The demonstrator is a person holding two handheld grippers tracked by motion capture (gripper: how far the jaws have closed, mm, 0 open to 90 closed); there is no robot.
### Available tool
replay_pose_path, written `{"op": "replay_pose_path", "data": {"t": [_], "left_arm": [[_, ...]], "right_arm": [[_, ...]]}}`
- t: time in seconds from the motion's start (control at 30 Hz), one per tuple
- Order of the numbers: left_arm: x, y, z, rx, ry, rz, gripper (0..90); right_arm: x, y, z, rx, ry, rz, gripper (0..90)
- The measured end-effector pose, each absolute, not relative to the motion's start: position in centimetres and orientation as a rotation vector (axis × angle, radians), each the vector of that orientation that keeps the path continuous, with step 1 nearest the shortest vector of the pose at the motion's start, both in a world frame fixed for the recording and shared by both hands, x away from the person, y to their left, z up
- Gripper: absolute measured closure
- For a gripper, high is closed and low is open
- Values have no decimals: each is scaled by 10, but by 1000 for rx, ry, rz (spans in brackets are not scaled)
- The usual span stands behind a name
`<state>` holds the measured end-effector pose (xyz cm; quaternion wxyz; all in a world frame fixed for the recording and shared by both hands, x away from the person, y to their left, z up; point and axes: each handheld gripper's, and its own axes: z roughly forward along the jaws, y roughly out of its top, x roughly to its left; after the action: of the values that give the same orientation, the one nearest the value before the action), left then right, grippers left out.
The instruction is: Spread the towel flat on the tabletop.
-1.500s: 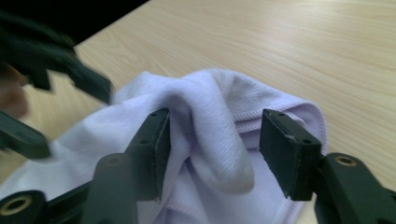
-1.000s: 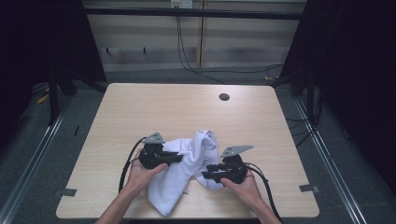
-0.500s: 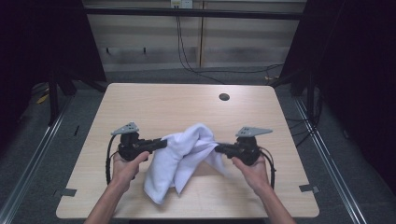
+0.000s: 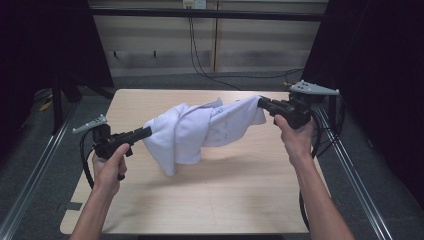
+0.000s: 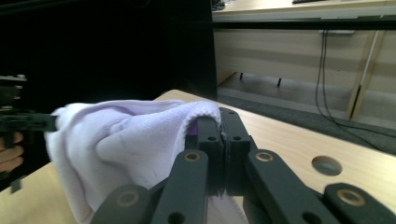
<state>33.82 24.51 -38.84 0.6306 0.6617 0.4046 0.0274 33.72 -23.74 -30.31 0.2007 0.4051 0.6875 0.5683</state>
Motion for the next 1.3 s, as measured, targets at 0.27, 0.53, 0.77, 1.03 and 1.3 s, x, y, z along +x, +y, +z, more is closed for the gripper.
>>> {"op": "replay_pose_path", "data": {"t": [0.27, 0.53, 0.77, 1.03, 1.3], "left_arm": [[350, 236, -426, 1693, 1054, 149, 634], [342, 234, -427, 1659, 1042, 177, 545], [335, 198, -423, 1742, 850, 101, 595], [351, 153, -467, 2035, 907, 155, 410], [354, 159, -478, 2090, 918, 250, 895]], "right_arm": [[376, -222, -369, 1238, 2111, 1300, 750], [369, -226, -425, 1350, 2170, 1299, 560], [363, -207, -455, 1326, 2300, 1264, 535], [383, -185, -498, 1387, 2341, 1149, 511], [370, -178, -489, 1338, 2373, 1241, 859]]}}
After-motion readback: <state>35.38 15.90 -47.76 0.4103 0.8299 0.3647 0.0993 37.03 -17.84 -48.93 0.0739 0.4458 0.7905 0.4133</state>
